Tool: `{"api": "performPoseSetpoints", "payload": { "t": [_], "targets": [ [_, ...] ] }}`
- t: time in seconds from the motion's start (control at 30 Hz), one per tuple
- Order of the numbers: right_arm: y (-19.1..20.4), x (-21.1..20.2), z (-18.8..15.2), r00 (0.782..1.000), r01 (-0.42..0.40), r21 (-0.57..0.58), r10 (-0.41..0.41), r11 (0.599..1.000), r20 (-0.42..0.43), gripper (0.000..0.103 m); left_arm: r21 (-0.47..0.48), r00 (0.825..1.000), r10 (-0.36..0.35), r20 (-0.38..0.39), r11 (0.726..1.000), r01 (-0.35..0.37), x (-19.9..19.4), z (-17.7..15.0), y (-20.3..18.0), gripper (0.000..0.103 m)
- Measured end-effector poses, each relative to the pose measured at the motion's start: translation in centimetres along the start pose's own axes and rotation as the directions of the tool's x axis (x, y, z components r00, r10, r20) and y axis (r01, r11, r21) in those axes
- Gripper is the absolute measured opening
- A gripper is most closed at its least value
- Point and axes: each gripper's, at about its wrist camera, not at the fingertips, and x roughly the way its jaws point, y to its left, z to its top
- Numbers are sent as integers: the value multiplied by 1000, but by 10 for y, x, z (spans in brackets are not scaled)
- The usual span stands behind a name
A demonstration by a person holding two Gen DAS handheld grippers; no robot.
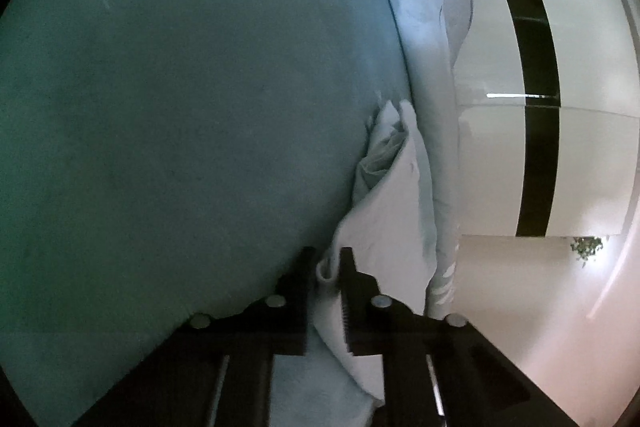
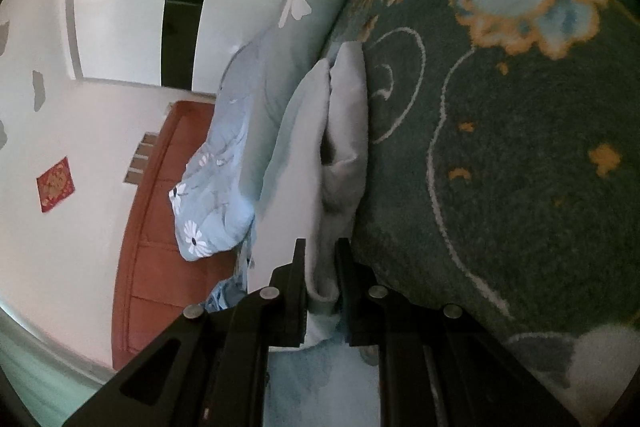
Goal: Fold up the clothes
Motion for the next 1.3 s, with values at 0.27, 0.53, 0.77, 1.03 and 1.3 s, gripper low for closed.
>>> {"api": "performPoseSetpoints", "payload": {
  "t": [0.27,0.53,0.77,1.03,1.3],
  "targets": [
    [28,-13,-15,988,148,-99,-144,984,53,8,182,996,83,-19,980,-78,-20,-2,-19,8],
    [43,-53,-58,987,159,-161,-151,974,62,8,275,991,120,-55,956,-100,-87,-10,-9,8],
    [35,-95,-118,988,153,-167,-148,974,45,8,303,990,128,-64,947,-103,-123,-16,4,8],
    [28,-144,-174,988,151,-180,-146,972,44,8,317,989,126,-74,943,-96,-193,-41,49,8],
    [14,-195,-192,982,184,-171,-172,968,84,5,358,990,131,-48,928,-106,-226,-51,68,8]
  ]
}}
